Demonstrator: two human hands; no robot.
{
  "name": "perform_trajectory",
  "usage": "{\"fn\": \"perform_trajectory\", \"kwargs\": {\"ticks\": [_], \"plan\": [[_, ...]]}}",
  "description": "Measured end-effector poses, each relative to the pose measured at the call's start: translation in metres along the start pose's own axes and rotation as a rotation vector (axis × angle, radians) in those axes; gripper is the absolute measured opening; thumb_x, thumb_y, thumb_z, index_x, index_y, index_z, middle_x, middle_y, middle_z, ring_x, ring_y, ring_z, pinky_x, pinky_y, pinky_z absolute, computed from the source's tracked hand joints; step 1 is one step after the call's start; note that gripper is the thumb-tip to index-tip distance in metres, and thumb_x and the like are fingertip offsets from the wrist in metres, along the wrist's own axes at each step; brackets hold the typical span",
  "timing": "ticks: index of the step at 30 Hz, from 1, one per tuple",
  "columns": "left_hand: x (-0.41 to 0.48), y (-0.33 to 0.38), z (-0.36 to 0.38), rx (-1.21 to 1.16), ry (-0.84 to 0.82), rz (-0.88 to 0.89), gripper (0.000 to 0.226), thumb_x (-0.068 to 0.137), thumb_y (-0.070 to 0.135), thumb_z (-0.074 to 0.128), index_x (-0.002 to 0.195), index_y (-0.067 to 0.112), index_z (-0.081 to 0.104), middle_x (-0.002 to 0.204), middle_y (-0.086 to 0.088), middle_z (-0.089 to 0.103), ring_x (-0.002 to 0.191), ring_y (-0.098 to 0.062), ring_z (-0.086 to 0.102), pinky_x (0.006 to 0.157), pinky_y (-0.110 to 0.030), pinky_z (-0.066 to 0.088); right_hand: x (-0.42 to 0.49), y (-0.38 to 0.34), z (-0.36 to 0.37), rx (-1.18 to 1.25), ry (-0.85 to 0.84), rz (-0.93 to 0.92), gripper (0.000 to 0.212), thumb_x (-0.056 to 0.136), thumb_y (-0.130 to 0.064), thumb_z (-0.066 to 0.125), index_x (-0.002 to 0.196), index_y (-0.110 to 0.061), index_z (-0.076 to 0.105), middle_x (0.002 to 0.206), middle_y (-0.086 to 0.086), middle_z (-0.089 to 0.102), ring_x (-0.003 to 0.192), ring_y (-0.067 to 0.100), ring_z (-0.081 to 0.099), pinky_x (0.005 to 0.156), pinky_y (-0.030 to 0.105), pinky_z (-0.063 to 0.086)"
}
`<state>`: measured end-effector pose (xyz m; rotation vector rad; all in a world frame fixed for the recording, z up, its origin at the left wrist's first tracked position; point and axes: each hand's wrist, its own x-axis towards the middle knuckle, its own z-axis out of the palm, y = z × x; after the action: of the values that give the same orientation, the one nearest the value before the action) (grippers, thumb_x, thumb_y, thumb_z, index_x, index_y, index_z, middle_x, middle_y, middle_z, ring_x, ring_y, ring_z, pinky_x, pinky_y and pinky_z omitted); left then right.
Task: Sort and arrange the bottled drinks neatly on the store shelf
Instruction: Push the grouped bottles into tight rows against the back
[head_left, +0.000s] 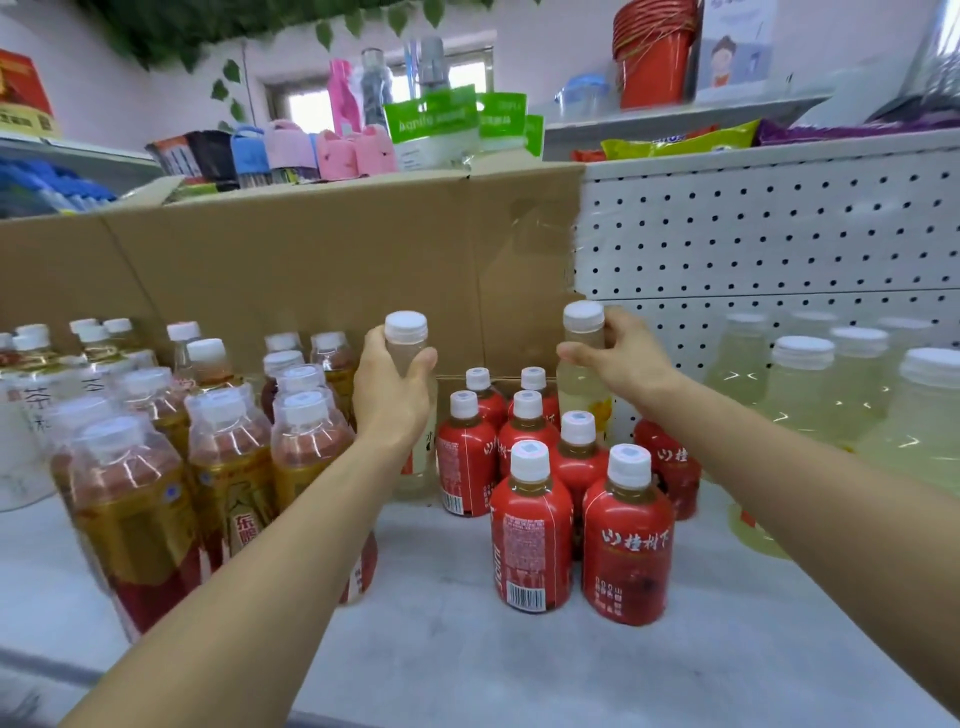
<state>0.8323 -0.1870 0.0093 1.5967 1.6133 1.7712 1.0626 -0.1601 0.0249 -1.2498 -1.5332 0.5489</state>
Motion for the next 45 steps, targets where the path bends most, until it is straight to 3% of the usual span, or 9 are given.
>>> {"fn": "perform_trajectory", "kwargs": {"ticks": [6, 10, 14, 17, 22, 26, 32, 38, 45], "plan": [[0.004, 0.043, -0.019, -0.074, -0.020, 0.232, 0.036, 0.093, 0.027, 0.064, 0.126, 0.017, 0.052, 0.112, 0.002, 0.061, 0.096, -0.013, 0.058, 0.083, -0.028, 0.046, -0.016, -0.047, -0.018, -0.001, 0.112, -0.181, 0.040, 0.080, -0.028, 0.080, 0.114, -0.015, 0.063, 0.104, 0.000, 0.070, 0.097, 0.014, 0.066, 0.087, 0.034, 0.055], [0.000, 0.075, -0.038, -0.190, -0.037, 0.295, 0.033, 0.094, 0.028, 0.065, 0.123, 0.016, 0.054, 0.104, 0.007, 0.062, 0.087, 0.002, 0.057, 0.074, -0.017, 0.044, -0.038, -0.085, -0.027, 0.007, 0.224, -0.287, 0.039, 0.082, -0.030, 0.077, 0.115, -0.014, 0.063, 0.106, -0.001, 0.069, 0.098, 0.010, 0.065, 0.085, 0.026, 0.053], [-0.015, 0.102, -0.052, -0.355, -0.082, 0.349, 0.022, 0.096, 0.030, 0.063, 0.114, 0.022, 0.055, 0.100, 0.011, 0.063, 0.085, 0.007, 0.058, 0.079, -0.019, 0.049, -0.069, -0.110, -0.044, 0.065, 0.333, -0.364, 0.028, 0.086, -0.030, 0.074, 0.110, -0.024, 0.060, 0.103, -0.010, 0.067, 0.095, 0.000, 0.064, 0.079, 0.017, 0.051], [-0.039, 0.122, -0.056, -0.461, -0.148, 0.384, 0.025, 0.097, 0.036, 0.061, 0.116, 0.021, 0.055, 0.105, 0.008, 0.065, 0.093, 0.001, 0.063, 0.085, -0.025, 0.053, -0.097, -0.122, -0.062, 0.112, 0.390, -0.388, 0.028, 0.087, -0.034, 0.071, 0.110, -0.024, 0.059, 0.105, -0.007, 0.068, 0.097, 0.005, 0.065, 0.080, 0.022, 0.053], [-0.087, 0.152, -0.043, -0.601, -0.317, 0.348, 0.024, 0.097, 0.036, 0.060, 0.117, 0.023, 0.056, 0.109, 0.005, 0.069, 0.101, -0.007, 0.066, 0.093, -0.034, 0.055, -0.138, -0.115, -0.108, 0.118, 0.394, -0.324, 0.038, 0.084, -0.048, 0.069, 0.112, -0.023, 0.063, 0.107, -0.006, 0.070, 0.099, 0.008, 0.067, 0.086, 0.031, 0.054], [-0.128, 0.162, -0.002, -0.651, -0.442, 0.254, 0.022, 0.096, 0.040, 0.061, 0.113, 0.027, 0.057, 0.111, 0.000, 0.069, 0.105, -0.018, 0.067, 0.096, -0.048, 0.054, -0.165, -0.086, -0.149, 0.189, 0.391, -0.227, 0.018, 0.089, -0.038, 0.068, 0.103, -0.026, 0.065, 0.099, -0.008, 0.071, 0.094, 0.011, 0.068, 0.085, 0.038, 0.056], [-0.189, 0.159, 0.084, -0.610, -0.563, 0.101, 0.021, 0.095, 0.040, 0.063, 0.112, 0.029, 0.059, 0.111, 0.007, 0.070, 0.104, -0.011, 0.066, 0.096, -0.047, 0.053, -0.186, -0.028, -0.195, 0.145, 0.343, -0.095, 0.024, 0.087, -0.039, 0.070, 0.106, -0.025, 0.067, 0.104, -0.006, 0.073, 0.100, 0.014, 0.069, 0.096, 0.046, 0.053], [-0.218, 0.146, 0.144, -0.553, -0.595, 0.011, 0.026, 0.097, 0.031, 0.063, 0.121, 0.028, 0.055, 0.112, 0.012, 0.067, 0.101, 0.001, 0.063, 0.089, -0.030, 0.051, -0.187, 0.025, -0.204, 0.163, 0.262, -0.051, 0.022, 0.086, -0.034, 0.072, 0.105, -0.026, 0.064, 0.103, -0.002, 0.074, 0.099, 0.016, 0.070, 0.093, 0.045, 0.054], [-0.227, 0.143, 0.151, -0.417, -0.639, 0.052, 0.046, 0.094, 0.031, 0.065, 0.137, 0.030, 0.048, 0.128, 0.012, 0.061, 0.116, -0.004, 0.058, 0.104, -0.038, 0.048, -0.191, 0.056, -0.198, 0.164, 0.352, 0.036, 0.043, 0.086, -0.031, 0.073, 0.123, -0.026, 0.052, 0.115, 0.000, 0.065, 0.105, 0.015, 0.064, 0.080, 0.032, 0.054]]}}
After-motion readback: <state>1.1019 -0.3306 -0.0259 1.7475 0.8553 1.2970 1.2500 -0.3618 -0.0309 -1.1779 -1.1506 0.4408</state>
